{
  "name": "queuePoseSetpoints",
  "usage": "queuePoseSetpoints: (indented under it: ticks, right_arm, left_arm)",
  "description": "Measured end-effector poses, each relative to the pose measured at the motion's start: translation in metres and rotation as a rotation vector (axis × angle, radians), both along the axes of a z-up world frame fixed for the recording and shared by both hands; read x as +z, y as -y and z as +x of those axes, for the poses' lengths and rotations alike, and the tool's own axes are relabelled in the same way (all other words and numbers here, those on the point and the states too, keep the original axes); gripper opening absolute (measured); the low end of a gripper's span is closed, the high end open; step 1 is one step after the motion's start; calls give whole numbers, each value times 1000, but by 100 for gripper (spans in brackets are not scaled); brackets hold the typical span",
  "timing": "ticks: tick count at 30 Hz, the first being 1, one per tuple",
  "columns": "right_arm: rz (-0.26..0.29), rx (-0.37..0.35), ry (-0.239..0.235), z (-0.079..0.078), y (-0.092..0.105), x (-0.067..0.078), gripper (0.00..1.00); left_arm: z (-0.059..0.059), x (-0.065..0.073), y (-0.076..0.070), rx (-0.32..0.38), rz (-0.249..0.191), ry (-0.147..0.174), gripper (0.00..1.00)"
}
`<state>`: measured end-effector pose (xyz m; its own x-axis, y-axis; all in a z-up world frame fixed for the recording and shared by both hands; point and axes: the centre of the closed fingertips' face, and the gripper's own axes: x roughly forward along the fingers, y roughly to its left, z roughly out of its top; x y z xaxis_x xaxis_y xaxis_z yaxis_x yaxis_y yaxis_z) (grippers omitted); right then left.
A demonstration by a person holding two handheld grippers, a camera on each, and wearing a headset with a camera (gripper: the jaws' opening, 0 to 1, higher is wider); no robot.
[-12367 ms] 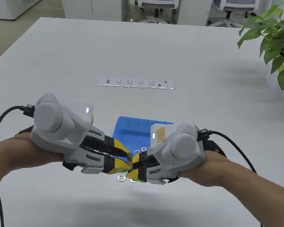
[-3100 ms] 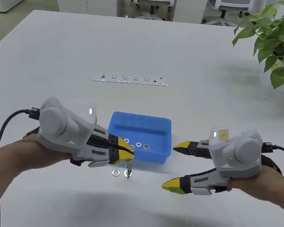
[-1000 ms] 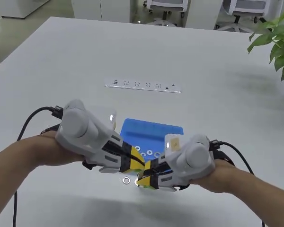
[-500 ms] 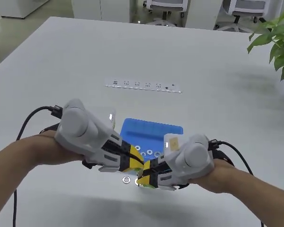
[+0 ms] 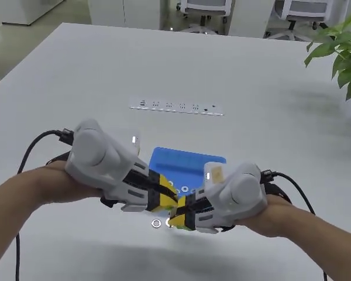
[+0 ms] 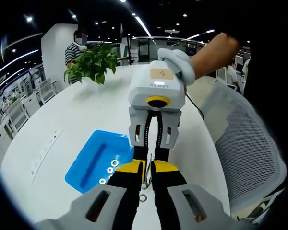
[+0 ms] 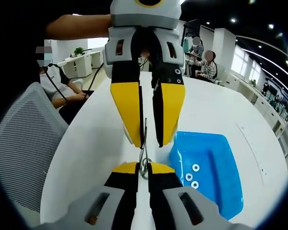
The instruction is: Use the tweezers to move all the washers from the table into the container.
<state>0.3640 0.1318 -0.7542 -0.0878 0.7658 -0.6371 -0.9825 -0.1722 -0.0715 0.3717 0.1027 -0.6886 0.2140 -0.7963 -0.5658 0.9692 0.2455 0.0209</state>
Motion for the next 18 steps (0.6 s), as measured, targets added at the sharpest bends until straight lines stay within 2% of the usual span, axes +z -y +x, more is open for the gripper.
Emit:
queuePoseSetpoints:
  ticks: [5,10,12,15,18]
  right_arm:
    - [4,5,8,0,0,6,8]
    - [6,10,15,-1,1,15,8]
    - [8,10,16,0,1,18,8]
    - [9,12,18,0,2,23,8]
    - [15,10,19,1,3,28,8]
  left_arm:
    - [2,1,-4,20,-4,-2,17]
    - [2,1,-13,52,-11,-25,25]
    - [3,0,-16,68,-9,-18,29]
    - [1,1,-20,89,-29,-44,33]
    - [-1,-1,-22,105,-33,-51,42]
